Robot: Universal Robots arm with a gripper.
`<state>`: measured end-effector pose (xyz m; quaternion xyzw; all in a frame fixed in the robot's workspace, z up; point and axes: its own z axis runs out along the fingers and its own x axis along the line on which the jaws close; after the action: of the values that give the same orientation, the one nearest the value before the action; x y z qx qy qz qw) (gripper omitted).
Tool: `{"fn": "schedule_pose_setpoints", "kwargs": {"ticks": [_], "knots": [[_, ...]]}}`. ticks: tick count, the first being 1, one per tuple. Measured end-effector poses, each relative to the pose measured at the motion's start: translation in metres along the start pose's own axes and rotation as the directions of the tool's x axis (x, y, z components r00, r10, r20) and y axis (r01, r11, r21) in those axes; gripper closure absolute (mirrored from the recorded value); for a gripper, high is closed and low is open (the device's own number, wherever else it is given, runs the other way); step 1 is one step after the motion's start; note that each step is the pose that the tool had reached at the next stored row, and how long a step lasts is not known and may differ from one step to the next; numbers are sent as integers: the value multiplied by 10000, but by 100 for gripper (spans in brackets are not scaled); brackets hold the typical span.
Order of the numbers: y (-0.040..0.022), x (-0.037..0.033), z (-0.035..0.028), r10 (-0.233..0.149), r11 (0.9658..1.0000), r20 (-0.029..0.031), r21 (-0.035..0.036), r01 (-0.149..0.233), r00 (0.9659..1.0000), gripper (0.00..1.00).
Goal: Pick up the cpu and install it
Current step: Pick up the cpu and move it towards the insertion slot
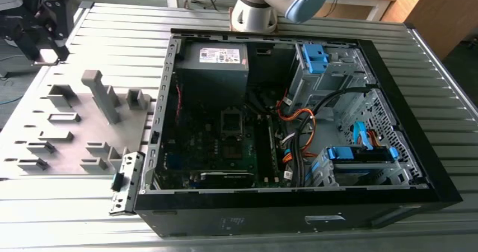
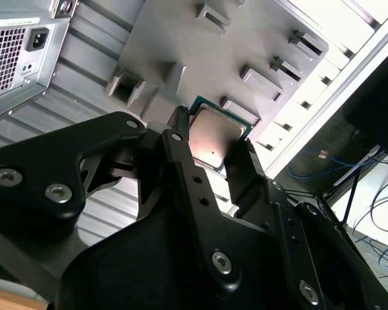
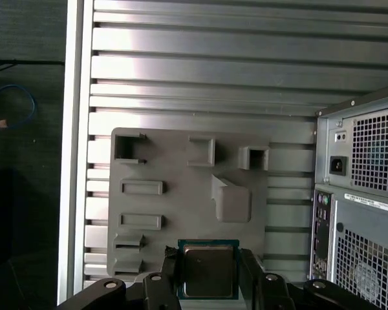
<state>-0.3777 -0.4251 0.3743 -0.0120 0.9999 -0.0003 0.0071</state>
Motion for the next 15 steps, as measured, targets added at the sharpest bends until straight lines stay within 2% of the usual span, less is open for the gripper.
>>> {"fn": "schedule_pose_setpoints", "kwargs": {"ticks": [15], "knots": [[-5,-199,3,0,10000,-1,1,0,10000,53]]}}
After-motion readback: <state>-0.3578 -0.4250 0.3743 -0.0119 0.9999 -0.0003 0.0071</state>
